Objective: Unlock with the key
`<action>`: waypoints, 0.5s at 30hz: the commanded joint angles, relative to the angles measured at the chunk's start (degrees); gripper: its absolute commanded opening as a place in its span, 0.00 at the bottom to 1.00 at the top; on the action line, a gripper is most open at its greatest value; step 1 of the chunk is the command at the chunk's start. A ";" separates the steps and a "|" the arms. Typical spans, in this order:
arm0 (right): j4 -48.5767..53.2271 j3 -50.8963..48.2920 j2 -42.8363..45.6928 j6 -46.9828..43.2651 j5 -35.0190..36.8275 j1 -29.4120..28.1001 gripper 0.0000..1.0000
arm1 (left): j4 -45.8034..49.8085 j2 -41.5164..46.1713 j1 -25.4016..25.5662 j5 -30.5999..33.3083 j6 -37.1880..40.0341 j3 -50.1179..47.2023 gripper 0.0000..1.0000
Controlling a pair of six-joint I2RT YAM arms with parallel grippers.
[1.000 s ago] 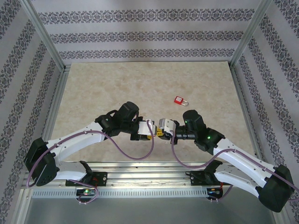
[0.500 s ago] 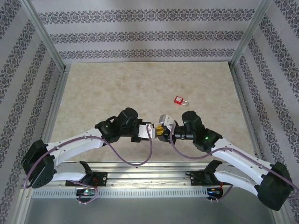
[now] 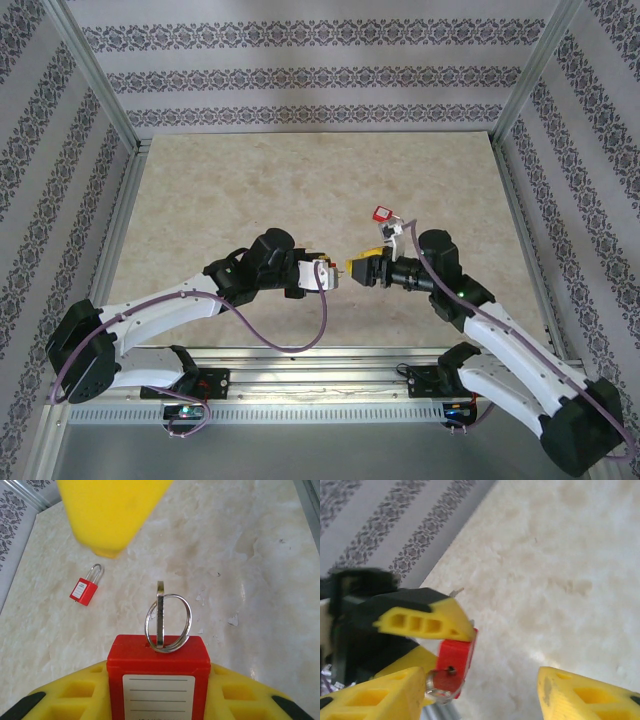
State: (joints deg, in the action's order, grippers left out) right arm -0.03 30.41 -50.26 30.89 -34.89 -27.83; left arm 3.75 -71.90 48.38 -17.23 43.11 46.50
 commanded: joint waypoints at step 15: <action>-1.28 6.94 -11.39 19.74 -8.03 -4.50 0.59 | -2.13 -0.28 0.49 -0.87 1.63 0.53 0.00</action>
State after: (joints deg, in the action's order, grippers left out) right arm -1.58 35.48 -60.77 49.01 -41.47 -31.42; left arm 3.68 -71.96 48.38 -17.32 43.35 46.50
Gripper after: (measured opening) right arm 0.590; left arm 0.350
